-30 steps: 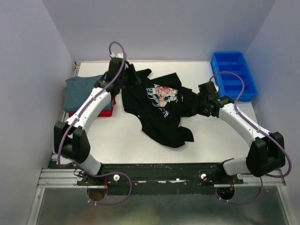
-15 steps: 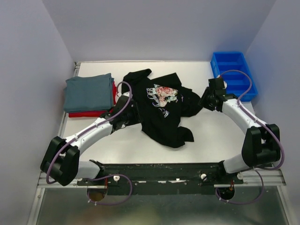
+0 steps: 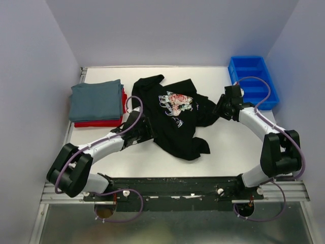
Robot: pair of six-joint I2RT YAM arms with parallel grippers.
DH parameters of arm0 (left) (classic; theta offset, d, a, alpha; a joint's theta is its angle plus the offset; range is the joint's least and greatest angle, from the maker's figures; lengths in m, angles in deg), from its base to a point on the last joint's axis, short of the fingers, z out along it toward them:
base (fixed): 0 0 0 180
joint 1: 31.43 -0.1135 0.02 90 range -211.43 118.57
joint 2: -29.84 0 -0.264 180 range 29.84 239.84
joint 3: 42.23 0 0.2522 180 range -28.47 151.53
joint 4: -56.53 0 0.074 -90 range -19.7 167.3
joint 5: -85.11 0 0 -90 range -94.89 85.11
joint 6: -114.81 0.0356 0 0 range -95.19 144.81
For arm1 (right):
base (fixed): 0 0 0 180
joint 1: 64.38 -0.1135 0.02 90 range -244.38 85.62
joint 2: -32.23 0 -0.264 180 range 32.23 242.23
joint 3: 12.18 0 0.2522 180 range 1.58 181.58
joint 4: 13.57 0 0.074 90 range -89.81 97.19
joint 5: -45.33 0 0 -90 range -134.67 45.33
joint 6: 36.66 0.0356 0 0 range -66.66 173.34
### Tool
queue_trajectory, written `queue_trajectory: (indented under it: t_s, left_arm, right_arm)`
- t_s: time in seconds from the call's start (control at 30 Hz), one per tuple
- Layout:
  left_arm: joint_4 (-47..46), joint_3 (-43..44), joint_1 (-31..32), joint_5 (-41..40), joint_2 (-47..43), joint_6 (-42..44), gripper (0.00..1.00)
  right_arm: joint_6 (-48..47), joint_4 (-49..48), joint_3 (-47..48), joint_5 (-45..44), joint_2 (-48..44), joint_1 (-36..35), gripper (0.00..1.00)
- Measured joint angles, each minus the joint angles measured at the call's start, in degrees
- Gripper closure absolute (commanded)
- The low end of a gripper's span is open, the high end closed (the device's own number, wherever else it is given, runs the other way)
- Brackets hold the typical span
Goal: Fold and stack the t-shirts
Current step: Flatten out the tshirt
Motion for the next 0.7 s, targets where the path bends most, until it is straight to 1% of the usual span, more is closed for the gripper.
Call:
queue_trajectory:
  t_s: [0.2, 0.23, 0.27, 0.3, 0.4, 0.43, 0.47, 0.5, 0.6, 0.63, 0.67, 0.7]
  left_arm:
    - [-4.76, -0.09, 1.84, 2.34, 5.97, -1.42, 0.38]
    - [-5.18, -0.09, 2.21, 2.56, 6.84, -1.55, 0.41]
    - [-5.90, -0.09, 2.51, 2.78, 7.48, -1.86, 0.45]
    - [-6.82, -0.04, 2.89, 2.86, 7.82, -2.14, 0.52]
    - [-7.52, -0.11, 3.58, 2.86, 8.20, -2.62, 0.80]
    - [-7.58, -0.13, 3.69, 2.86, 8.31, -2.71, 0.91]
    - [-7.61, -0.13, 3.76, 2.84, 8.46, -2.54, 0.98]
    - [-7.58, -0.11, 3.82, 2.78, 8.59, -2.51, 1.00]
    - [-6.21, 0.46, 3.82, 1.95, 8.92, -1.95, 1.00]
    - [-4.87, 1.20, 3.80, 1.29, 8.94, -1.36, 1.00]
    - [-3.91, 1.92, 3.76, 0.85, 8.94, -0.98, 1.00]
    - [-2.95, 2.69, 3.56, 0.26, 8.92, -0.59, 1.00]
  right_arm:
    - [0.85, -0.83, -0.13, -0.28, 1.53, 0.02, 0.46]
    - [1.07, -0.85, -0.15, -0.52, 1.79, 0.07, 0.46]
    - [1.38, -0.90, -0.15, -0.70, 2.12, 0.20, 0.46]
    - [1.60, -0.96, -0.15, -0.85, 2.47, 0.39, 0.46]
    - [2.36, -1.03, 0.09, -1.29, 4.42, 1.14, 0.46]
    - [2.62, -0.96, 0.46, -1.40, 5.60, 1.42, 0.47]
    - [2.99, -0.85, 1.07, -1.51, 6.97, 1.62, 0.47]
    - [3.17, -0.74, 1.84, -1.53, 8.59, 1.88, 0.47]
    - [3.91, -0.13, 4.94, -1.49, 13.79, 2.56, 0.49]
    - [4.11, 0.46, 6.08, -1.46, 15.23, 2.67, 0.53]
    - [4.33, 0.85, 7.08, -1.49, 16.44, 2.80, 0.70]
    - [4.55, 1.40, 8.00, -1.51, 17.18, 2.89, 0.84]
